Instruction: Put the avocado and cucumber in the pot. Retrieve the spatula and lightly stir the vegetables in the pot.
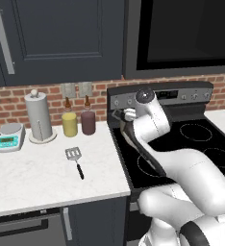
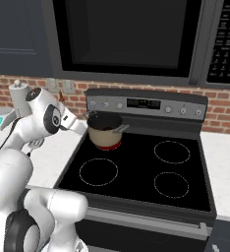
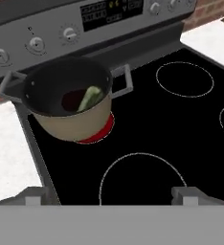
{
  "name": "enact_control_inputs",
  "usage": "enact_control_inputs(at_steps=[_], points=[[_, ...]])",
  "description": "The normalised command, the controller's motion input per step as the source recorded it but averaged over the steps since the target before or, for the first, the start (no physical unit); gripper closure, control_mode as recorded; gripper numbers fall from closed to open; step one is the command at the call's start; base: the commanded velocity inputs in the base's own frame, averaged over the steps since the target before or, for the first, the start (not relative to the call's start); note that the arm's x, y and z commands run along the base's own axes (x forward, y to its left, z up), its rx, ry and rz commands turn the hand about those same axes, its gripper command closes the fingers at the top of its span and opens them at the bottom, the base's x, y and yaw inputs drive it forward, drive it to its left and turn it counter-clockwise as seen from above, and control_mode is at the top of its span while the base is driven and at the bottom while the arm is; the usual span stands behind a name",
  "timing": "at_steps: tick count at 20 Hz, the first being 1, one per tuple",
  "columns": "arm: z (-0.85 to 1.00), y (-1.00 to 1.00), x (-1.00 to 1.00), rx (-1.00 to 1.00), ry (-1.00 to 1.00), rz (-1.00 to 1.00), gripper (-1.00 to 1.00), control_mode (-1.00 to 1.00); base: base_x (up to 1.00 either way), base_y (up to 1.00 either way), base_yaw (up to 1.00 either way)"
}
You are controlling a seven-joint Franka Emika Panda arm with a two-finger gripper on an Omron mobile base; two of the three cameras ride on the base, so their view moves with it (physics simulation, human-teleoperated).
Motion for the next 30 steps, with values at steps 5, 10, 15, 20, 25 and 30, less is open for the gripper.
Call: enact_control_inputs(at_steps=[5,10,15,20,25,30], points=[[0.16,0.90,-0.36,0.25,0.30,0.26,-1.00,-1.00,0.00,0.00,0.00],[-0.03,0.89,-0.19,0.20,0.30,0.33,-1.00,-1.00,0.00,0.00,0.00],[-0.44,0.93,-0.51,0.05,0.17,0.29,-1.00,-1.00,0.00,0.00,0.00],[-0.52,0.87,-0.63,-0.02,0.04,0.13,-1.00,-1.00,0.00,0.00,0.00],[-0.41,0.54,-0.33,-0.09,0.00,0.00,-1.00,-1.00,0.00,0.00,0.00],[-0.27,0.26,0.01,-0.04,0.00,0.00,-1.00,-1.00,0.00,0.00,0.00]])
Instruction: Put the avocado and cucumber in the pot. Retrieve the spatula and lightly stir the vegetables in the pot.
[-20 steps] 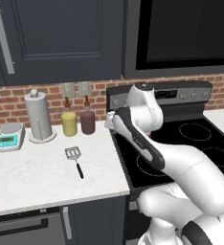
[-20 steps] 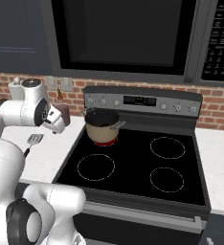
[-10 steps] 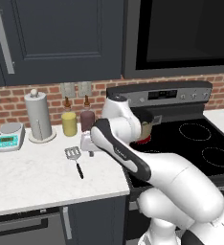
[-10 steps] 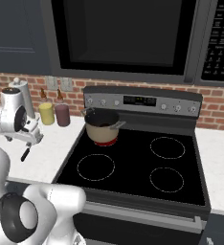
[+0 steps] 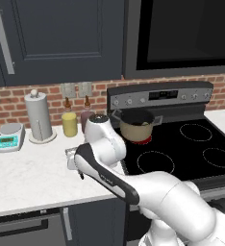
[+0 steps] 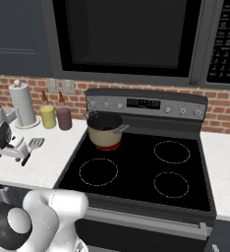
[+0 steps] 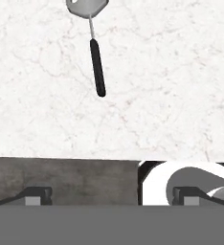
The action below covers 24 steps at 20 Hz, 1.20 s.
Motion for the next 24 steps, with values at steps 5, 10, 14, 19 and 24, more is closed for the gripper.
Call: enact_control_inputs(at_steps=[5,10,14,19,24], points=[[-0.23,0.11,0.17,0.00,0.00,0.00,-1.00,-1.00,0.00,0.00,0.00],[-0.33,0.10,0.07,-0.01,-0.02,0.00,-1.00,-1.00,0.00,0.00,0.00],[-0.42,0.09,0.03,-0.04,-0.10,-0.01,-1.00,-1.00,0.00,0.00,0.00],[-0.31,0.07,0.04,-0.07,-0.18,-0.02,-1.00,-1.00,0.00,0.00,0.00],[-0.11,0.00,0.17,-0.04,-0.13,-0.02,-1.00,-1.00,0.00,0.00,0.00]])
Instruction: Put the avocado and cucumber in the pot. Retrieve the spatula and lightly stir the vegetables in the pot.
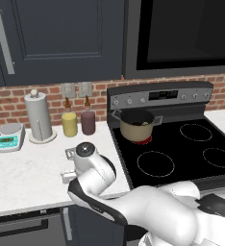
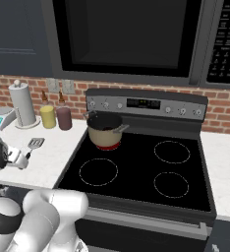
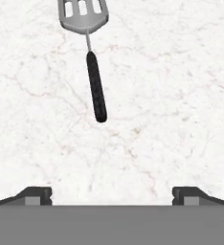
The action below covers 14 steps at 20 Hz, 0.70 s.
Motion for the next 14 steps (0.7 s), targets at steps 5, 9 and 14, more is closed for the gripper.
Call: enact_control_inputs(at_steps=[5,9,14], points=[[0.00,0.00,0.39,0.00,0.00,-0.02,-1.00,-1.00,0.00,0.00,0.00],[0.00,0.00,0.45,0.00,0.00,-0.02,-1.00,-1.00,0.00,0.00,0.00],[-0.12,0.03,0.18,0.00,0.00,0.00,-1.00,-1.00,0.00,0.00,0.00]])
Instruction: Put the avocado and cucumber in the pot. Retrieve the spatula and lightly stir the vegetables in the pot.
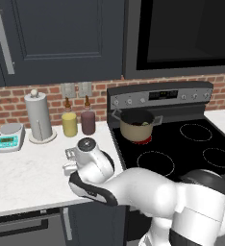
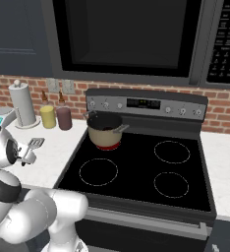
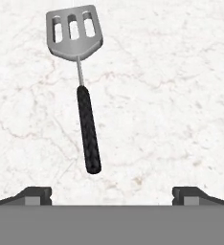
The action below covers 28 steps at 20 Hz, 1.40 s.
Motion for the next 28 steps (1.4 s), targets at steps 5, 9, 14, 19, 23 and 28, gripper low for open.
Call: enact_control_inputs(at_steps=[5,9,14,19,23,28], points=[[-0.31,0.06,0.00,0.00,0.00,0.00,-1.00,-1.00,0.00,0.00,0.00],[-0.31,0.06,0.00,0.00,0.00,0.00,-1.00,-1.00,0.00,0.00,0.00],[-0.18,0.01,0.08,0.00,0.00,0.00,-1.00,-1.00,0.00,0.00,0.00],[-0.10,0.04,0.12,0.00,0.00,0.00,-1.00,-1.00,0.00,0.00,0.00],[-0.04,0.09,0.16,0.00,0.00,0.00,-1.00,-1.00,0.00,0.00,0.00],[-0.01,0.11,0.24,0.00,0.00,0.00,-1.00,-1.00,0.00,0.00,0.00]])
